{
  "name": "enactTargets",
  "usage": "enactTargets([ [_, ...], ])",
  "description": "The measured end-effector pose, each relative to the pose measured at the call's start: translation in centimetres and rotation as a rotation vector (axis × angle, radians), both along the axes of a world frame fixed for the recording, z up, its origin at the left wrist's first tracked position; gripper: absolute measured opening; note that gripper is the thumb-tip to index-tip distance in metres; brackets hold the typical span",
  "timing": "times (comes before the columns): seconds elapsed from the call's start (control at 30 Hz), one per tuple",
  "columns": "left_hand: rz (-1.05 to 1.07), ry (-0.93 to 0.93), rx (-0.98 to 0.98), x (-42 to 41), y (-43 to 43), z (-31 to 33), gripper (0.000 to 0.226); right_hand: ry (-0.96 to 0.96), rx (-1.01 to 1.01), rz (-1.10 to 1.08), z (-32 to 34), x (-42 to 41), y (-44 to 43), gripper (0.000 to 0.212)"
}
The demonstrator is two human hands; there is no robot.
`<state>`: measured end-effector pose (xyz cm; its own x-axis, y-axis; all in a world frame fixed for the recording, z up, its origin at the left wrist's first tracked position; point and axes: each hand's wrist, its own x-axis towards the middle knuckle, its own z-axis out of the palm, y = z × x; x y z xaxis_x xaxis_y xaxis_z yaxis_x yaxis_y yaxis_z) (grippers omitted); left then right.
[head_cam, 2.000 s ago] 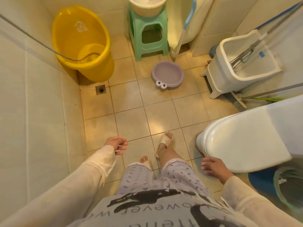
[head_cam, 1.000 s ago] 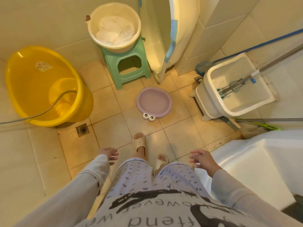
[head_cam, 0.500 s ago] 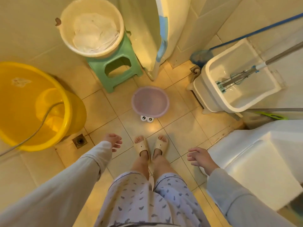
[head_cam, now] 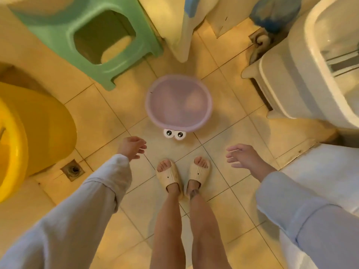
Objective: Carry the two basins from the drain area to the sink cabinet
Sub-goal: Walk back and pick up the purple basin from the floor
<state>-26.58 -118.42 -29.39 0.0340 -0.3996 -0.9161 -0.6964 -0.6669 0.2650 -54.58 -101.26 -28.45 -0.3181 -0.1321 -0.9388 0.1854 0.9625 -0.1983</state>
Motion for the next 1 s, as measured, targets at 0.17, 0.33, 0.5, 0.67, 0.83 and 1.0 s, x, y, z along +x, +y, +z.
enactTargets([
  [0.17, 0.017, -0.036, -0.120, -1.7, -4.1, -13.6, 0.014, 0.022, -0.037, 0.027, -14.0, -1.0, -4.0, 0.019],
  [0.33, -0.073, -0.190, -0.184, -2.8, -7.8, -24.7, 0.054, 0.168, -0.117, -0.141, -24.6, -2.0, -7.2, 0.047],
  [0.5, 0.373, 0.073, -0.120, -3.4, -8.3, -29.0, 0.031, -0.053, -0.209, -0.359, -29.0, -2.1, -8.2, 0.044],
  [0.67, 0.508, 0.064, -0.095, -2.3, -6.5, -25.1, 0.016, -0.090, -0.154, -0.327, -25.7, -1.9, -6.2, 0.034],
  [0.83, 0.589, 0.143, -0.018, -1.0, -2.1, -14.3, 0.015, -0.098, -0.122, -0.358, -16.1, -0.9, -3.0, 0.030],
  [1.0, 0.552, 0.254, 0.056, 0.5, 1.8, -0.3, 0.023, -0.087, -0.116, -0.375, -2.8, -1.7, 1.1, 0.032],
])
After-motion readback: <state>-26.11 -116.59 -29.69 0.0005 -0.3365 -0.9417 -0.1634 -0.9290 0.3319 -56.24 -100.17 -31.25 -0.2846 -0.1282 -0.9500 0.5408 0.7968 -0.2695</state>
